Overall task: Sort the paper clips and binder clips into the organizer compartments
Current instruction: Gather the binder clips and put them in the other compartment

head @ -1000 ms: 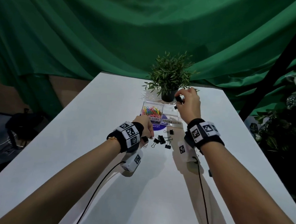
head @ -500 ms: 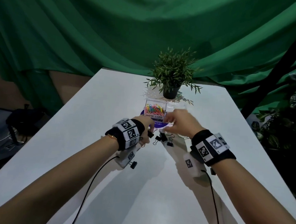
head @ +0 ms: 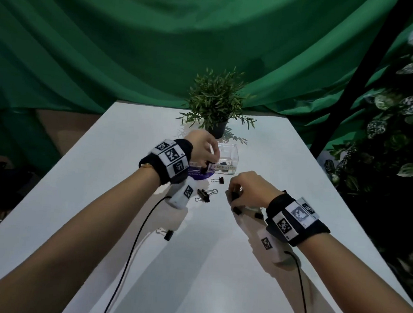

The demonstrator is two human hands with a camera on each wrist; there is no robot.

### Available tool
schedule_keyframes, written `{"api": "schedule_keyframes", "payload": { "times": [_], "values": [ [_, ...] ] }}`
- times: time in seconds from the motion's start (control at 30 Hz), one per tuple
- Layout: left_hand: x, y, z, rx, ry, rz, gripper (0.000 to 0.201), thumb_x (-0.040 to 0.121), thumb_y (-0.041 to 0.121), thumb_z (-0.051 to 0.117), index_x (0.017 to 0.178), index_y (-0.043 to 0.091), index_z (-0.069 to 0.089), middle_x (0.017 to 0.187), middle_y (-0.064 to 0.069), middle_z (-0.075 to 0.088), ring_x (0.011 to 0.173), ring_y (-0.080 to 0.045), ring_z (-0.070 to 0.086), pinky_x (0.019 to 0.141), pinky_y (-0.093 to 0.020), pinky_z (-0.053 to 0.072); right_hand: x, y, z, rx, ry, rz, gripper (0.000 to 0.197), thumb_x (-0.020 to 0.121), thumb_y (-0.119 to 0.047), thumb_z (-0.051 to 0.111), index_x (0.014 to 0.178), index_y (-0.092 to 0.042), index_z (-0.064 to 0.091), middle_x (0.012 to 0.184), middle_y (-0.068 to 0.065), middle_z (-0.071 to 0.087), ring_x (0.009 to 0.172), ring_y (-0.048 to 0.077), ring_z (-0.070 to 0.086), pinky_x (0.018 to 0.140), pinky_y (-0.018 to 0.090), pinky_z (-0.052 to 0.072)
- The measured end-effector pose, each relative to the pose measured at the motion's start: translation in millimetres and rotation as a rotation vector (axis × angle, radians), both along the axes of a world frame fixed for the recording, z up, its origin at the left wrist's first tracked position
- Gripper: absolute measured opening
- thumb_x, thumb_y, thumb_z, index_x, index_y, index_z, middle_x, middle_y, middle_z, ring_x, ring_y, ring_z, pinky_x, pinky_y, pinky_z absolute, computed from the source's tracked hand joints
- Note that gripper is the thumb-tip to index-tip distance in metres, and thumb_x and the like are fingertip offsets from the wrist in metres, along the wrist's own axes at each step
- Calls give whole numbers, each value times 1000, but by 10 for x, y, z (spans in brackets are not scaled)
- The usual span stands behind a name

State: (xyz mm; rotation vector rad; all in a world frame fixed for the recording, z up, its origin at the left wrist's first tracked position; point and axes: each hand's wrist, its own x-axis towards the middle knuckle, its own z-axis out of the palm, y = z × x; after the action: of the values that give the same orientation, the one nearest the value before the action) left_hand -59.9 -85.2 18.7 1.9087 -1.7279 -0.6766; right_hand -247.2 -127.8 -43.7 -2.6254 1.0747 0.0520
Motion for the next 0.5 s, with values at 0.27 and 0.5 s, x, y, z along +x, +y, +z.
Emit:
{"api": "schedule_keyframes", "payload": {
  "times": [0.27,0.5],
  "values": [
    [-247,-557,-178,-169,-171,131,11,81,15,72,91,11,74,93,-9,71,91,-25,66,75,-27,51,-227,21,-12,24,24,13,38,72,-31,75,107,-23,63,105,3,59,100,21,56,82,34,50],
    [-306,-65,-259,27,-502,-121,17,78,32,72,88,18,68,80,4,55,85,-20,60,64,-26,42,-268,44,25,175,41,52,62,62,-57,79,115,-32,58,104,-5,43,99,15,50,78,26,42]
  ]
}}
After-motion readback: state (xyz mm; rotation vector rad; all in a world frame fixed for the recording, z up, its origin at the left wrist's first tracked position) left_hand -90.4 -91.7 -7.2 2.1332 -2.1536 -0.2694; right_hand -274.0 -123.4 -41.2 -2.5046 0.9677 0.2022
